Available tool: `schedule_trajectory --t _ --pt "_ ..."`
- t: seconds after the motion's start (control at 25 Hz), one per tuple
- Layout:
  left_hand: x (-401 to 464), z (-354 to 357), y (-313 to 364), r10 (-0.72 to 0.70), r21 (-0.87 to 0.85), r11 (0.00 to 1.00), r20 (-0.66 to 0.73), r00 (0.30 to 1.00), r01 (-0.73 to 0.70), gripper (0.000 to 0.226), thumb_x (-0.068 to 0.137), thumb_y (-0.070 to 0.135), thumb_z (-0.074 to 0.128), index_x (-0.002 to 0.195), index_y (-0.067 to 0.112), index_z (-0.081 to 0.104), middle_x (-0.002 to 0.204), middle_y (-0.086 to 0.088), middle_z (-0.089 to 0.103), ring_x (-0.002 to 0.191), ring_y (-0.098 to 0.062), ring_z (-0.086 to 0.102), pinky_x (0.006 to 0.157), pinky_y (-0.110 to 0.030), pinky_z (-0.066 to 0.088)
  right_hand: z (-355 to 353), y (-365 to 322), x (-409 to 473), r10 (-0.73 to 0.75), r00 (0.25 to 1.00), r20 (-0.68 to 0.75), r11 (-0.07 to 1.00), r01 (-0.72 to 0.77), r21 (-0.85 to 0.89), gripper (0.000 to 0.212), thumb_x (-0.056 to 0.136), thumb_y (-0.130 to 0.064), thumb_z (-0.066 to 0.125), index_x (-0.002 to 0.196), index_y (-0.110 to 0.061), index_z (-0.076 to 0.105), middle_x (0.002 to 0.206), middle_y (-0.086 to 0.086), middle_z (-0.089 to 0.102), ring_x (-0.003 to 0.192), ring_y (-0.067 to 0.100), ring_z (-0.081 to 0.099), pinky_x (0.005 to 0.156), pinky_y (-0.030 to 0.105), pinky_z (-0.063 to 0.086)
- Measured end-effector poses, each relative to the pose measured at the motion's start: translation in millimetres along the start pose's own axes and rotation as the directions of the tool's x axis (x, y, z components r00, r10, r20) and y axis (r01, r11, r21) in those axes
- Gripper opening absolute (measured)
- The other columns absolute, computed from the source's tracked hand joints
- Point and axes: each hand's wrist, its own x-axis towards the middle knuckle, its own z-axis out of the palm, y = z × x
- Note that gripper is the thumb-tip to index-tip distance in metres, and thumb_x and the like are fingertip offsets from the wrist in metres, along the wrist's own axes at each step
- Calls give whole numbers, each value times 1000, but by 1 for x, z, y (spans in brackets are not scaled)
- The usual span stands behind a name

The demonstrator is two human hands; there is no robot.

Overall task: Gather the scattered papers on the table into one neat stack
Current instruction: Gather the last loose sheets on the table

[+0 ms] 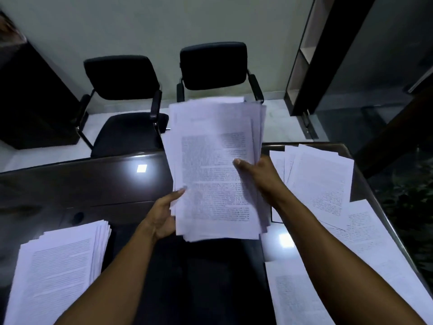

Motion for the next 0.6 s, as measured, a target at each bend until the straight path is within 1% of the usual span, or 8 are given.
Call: schedule_trajectory --t 0.04,0.08,0.16,0.28,0.36,0.4,0.48,0.6 --pt "-9 -2 0 60 -95 994 -8 998 -60 44 89 32 66 126 8 71 125 -15 71 106 -33 71 93 -51 57 12 -13 -5 -60 997 -46 997 62 40 19 94 -18 73 113 -16 72 104 -4 78 95 9 76 89 29 61" --pt "-16 -4 2 137 -184 973 -20 990 -139 37 95 34 56 117 13 76 119 -11 74 103 -31 72 92 -51 56 24 -26 -10 -107 990 -93 990 115 82 15 95 -16 72 110 -19 71 101 -9 77 92 3 75 82 21 60" --pt "-27 1 9 278 -321 903 -68 958 -285 37 99 42 49 107 22 79 114 -5 75 101 -26 72 90 -48 55 48 -50 -21 -187 969 -162 968 210 138 11 96 -15 70 105 -20 70 96 -12 77 90 0 74 74 14 57" --pt "-43 7 29 403 -427 797 -151 902 -428 40 101 49 48 121 24 73 119 -4 74 103 -23 71 88 -43 59 79 -86 -38 -303 923 -237 926 343 154 14 97 -15 69 111 -17 70 97 -11 77 90 0 73 73 13 55" --pt "-53 5 40 422 -471 758 -175 890 -452 50 98 57 50 131 23 67 124 -4 72 104 -21 71 86 -37 60 94 -109 -49 -336 898 -284 900 395 185 16 97 -14 67 114 -15 67 101 -6 75 88 -2 72 73 14 56" --pt "-58 3 45 423 -492 749 -162 891 -445 56 95 63 52 133 23 66 126 -4 71 106 -22 71 90 -37 57 100 -116 -54 -342 889 -306 890 410 197 18 98 -15 66 116 -14 67 104 -4 74 90 0 72 74 15 57" --pt "-67 6 54 420 -535 732 -132 898 -421 67 87 72 52 127 21 70 126 -7 71 111 -25 69 102 -39 49 112 -122 -65 -350 879 -325 882 426 202 16 97 -18 66 113 -19 67 106 -4 75 95 3 73 78 20 60" --pt "-79 16 67 405 -613 658 -202 892 -438 67 89 72 47 120 19 73 126 -9 72 114 -29 65 106 -44 45 135 -118 -87 -328 912 -245 911 374 174 14 96 -24 68 110 -25 67 101 -10 77 98 8 73 78 23 62"
